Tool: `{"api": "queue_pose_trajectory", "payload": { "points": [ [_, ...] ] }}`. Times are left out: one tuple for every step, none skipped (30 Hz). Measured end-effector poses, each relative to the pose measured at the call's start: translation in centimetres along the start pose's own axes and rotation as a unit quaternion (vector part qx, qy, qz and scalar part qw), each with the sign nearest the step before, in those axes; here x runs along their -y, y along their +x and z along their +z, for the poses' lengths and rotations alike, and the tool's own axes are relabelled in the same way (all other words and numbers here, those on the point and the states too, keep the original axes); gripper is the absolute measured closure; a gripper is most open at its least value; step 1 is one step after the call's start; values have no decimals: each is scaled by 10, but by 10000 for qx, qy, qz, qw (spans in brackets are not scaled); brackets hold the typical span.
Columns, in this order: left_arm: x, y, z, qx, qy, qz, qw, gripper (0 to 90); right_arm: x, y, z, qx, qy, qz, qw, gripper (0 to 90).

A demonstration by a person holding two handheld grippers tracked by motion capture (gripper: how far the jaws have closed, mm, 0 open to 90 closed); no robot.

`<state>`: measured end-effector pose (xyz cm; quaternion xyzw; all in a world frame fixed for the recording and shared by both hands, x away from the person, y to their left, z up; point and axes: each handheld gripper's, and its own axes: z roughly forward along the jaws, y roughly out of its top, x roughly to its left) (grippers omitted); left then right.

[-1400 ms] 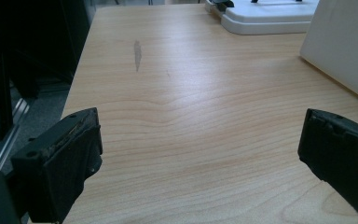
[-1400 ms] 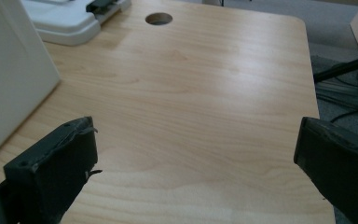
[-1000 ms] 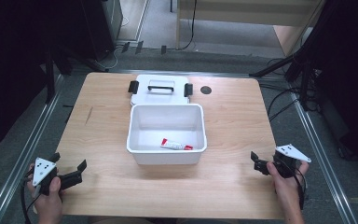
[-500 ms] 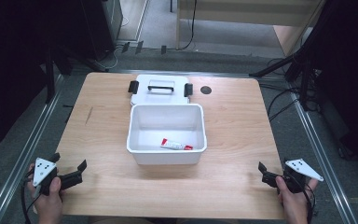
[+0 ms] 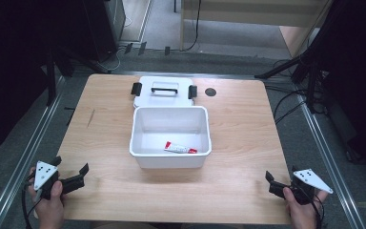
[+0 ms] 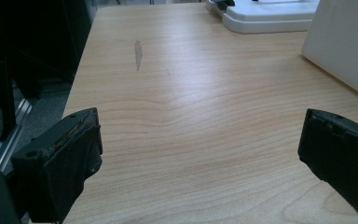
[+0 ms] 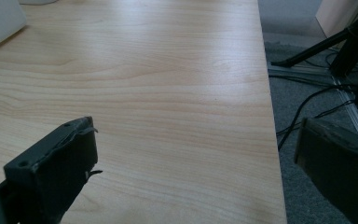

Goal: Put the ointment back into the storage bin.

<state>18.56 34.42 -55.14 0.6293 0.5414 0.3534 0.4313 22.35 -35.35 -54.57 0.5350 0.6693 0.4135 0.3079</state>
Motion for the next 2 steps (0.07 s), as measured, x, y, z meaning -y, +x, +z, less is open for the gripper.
{"api": "queue_pose_trajectory", "payload": {
  "points": [
    [0, 0, 0, 2, -2, -6, 10000, 3, 0, 0, 0, -7, 10, 13, 10000, 0],
    [0, 0, 0, 2, -2, -6, 10000, 3, 0, 0, 0, -30, 26, 31, 10000, 0]
  ]
}}
